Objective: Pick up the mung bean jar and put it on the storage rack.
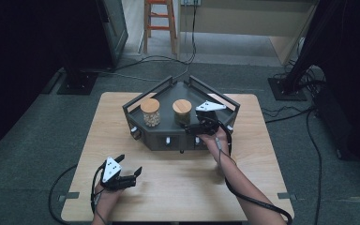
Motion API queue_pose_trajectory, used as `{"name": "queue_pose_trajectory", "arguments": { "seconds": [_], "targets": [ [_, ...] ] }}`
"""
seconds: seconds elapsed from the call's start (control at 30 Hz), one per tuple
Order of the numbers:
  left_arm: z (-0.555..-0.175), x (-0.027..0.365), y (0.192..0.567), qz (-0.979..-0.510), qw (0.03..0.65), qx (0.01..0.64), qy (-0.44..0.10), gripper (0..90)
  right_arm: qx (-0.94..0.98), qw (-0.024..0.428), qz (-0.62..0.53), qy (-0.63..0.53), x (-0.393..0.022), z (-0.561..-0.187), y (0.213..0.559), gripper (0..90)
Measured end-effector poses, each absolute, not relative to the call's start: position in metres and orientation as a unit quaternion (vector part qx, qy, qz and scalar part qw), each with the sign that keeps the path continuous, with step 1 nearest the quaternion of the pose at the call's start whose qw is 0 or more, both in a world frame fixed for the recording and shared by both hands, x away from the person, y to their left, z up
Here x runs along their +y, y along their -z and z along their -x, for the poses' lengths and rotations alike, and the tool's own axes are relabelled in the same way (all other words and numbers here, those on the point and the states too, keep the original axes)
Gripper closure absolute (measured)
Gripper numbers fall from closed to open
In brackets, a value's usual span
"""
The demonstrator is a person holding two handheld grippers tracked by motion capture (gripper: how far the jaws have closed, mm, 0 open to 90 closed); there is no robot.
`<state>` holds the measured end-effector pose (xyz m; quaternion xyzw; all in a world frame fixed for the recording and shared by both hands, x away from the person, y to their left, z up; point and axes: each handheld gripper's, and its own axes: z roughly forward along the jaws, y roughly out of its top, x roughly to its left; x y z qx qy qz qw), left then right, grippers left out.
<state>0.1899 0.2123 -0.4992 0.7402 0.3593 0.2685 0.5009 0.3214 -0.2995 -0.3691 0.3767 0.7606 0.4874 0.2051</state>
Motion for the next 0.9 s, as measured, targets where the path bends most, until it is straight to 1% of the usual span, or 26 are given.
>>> {"name": "queue_pose_trajectory", "arguments": {
  "seconds": [0.57,0.9],
  "targets": [
    [-0.19,0.21,0.499,-0.744,0.496,0.358,-0.271,11.8,0.762,0.2,-0.36,-0.499,-0.316,-0.301,0.371,12.4],
    [-0.19,0.21,0.499,-0.744,0.495,0.357,-0.27,11.8,0.761,0.206,-0.353,-0.504,-0.329,-0.288,0.375,12.5]
  ]
}}
